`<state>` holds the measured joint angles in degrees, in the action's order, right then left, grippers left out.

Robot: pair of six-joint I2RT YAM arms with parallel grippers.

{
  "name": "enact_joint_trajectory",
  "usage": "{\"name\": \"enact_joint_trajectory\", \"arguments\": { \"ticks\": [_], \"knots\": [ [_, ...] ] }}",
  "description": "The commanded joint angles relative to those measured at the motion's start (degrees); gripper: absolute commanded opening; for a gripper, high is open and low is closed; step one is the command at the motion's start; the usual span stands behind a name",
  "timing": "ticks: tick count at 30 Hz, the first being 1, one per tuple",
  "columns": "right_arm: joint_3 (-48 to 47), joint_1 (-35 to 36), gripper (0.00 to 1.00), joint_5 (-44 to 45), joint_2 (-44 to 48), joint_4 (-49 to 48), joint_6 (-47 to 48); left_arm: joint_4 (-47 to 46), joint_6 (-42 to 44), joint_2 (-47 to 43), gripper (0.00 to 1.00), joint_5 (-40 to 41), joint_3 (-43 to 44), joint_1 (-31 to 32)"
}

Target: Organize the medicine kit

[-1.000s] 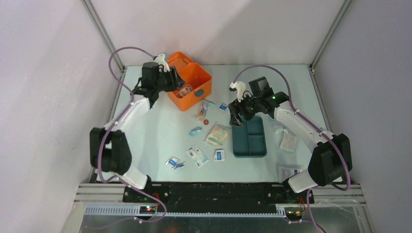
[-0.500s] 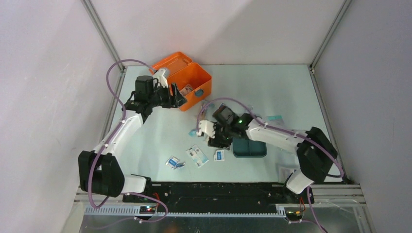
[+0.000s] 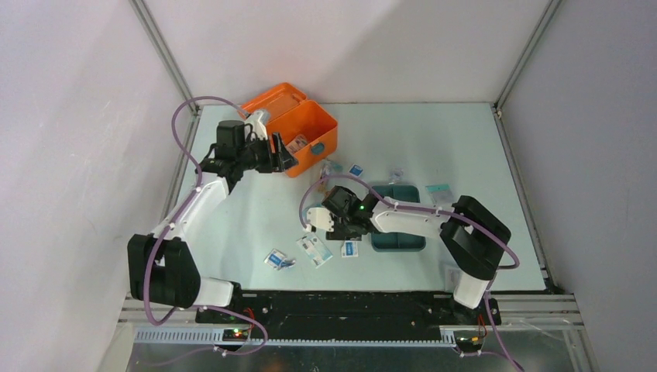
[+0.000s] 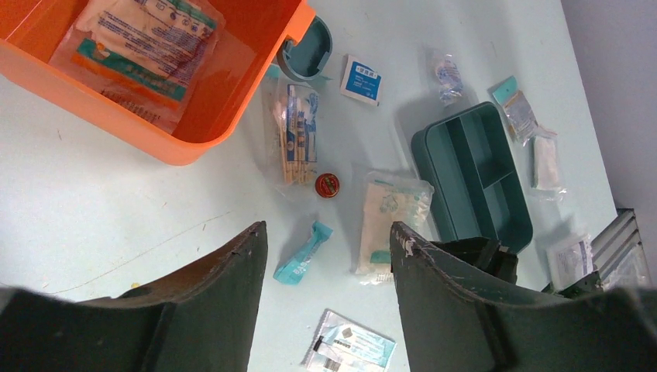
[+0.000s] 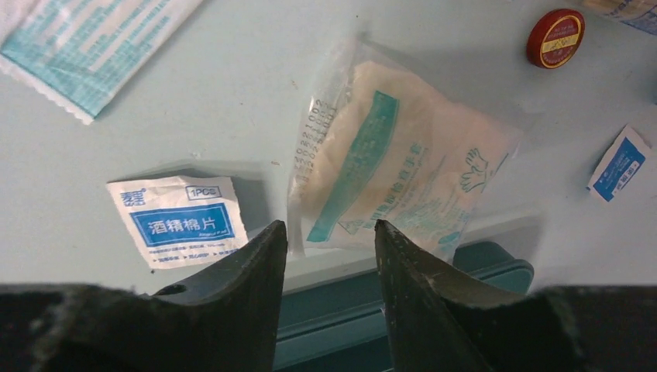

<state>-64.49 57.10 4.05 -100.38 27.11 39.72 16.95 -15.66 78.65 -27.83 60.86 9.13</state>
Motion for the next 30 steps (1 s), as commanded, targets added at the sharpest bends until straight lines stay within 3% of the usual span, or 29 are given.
{"name": "enact_joint_trajectory", "arguments": {
  "ticks": [1, 4, 7, 10, 18, 24, 30],
  "knots": [
    [-0.31, 1.16, 0.47, 4.13, -1.56, -2.83, 1.1, -0.96, -0.18, -0.43, 0.64, -0.43, 2.12, -0.25],
    [-0.31, 1.47, 0.42, 5.31, -1.74, -2.89, 0.6, -1.0, 0.35, -0.76, 0.65, 0.59, 1.91, -0.26],
    [-0.29, 1.58, 0.27, 4.93, -0.57, -1.81, 0.14, -0.96, 1.91, -0.86, 0.67, 2.19, 2.0, -0.36],
    [-0.3, 1.62, 0.01, 4.99, 2.87, 0.11, 0.68, -0.95, 3.75, -0.45, 0.68, 3.46, 2.56, -0.42],
    [-4.07, -3.71, 0.0, -1.63, 17.41, 3.71, -0.83, -3.4, 19.65, -1.91, 0.75, -4.8, 1.67, -0.2],
    [-11.37, -16.2, 0.0, -22.41, 20.3, 10.48, -4.68, -4.86, 33.1, -5.09, 0.77, -22.95, 3.37, 3.86],
    [-14.17, -19.23, 0.0, -23.49, 20.77, 11.7, -3.4, -4.4, 35.97, -0.91, 0.79, -30.92, 6.85, 9.87]
  ]
}}
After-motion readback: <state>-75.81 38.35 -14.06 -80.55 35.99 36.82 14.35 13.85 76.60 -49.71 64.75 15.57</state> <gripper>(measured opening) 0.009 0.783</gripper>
